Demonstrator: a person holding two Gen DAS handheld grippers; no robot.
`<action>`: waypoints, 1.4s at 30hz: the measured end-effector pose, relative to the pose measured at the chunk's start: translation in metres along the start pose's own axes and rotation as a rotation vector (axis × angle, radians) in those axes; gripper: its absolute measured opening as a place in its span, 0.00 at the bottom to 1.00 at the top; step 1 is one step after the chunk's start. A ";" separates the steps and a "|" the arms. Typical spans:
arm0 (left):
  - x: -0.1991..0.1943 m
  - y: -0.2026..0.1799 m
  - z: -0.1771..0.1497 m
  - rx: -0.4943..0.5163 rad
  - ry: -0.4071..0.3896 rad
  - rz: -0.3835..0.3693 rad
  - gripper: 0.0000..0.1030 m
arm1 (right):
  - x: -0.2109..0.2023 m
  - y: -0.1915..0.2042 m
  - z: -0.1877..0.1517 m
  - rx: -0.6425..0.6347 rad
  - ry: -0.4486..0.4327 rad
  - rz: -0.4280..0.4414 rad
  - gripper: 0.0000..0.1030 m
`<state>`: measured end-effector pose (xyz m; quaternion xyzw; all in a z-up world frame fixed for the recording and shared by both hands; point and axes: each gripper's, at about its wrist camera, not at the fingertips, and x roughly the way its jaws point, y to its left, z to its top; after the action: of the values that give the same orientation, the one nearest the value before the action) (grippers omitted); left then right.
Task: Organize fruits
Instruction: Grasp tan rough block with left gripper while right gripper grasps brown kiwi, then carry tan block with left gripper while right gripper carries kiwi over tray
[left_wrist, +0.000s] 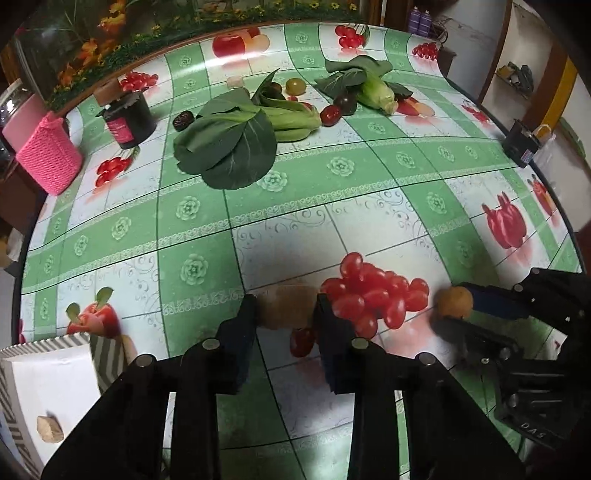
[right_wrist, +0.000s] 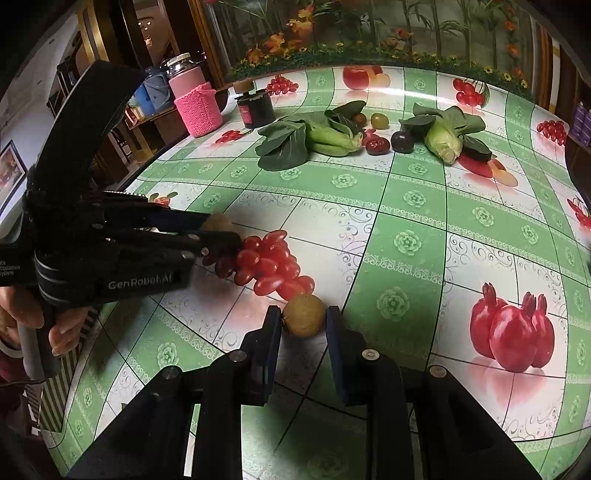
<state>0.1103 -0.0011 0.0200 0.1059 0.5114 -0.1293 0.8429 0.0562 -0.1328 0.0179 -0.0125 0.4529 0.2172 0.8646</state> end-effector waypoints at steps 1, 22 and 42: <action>-0.001 0.000 -0.002 -0.005 0.002 0.006 0.27 | 0.000 0.000 0.000 -0.003 0.002 -0.001 0.25; -0.087 0.013 -0.100 -0.142 -0.076 0.034 0.27 | -0.052 0.048 -0.039 -0.001 -0.040 0.011 0.25; -0.129 0.049 -0.170 -0.247 -0.140 0.152 0.28 | -0.065 0.136 -0.054 -0.114 -0.055 0.082 0.24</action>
<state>-0.0725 0.1122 0.0597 0.0305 0.4540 -0.0081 0.8905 -0.0705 -0.0453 0.0607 -0.0373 0.4160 0.2783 0.8649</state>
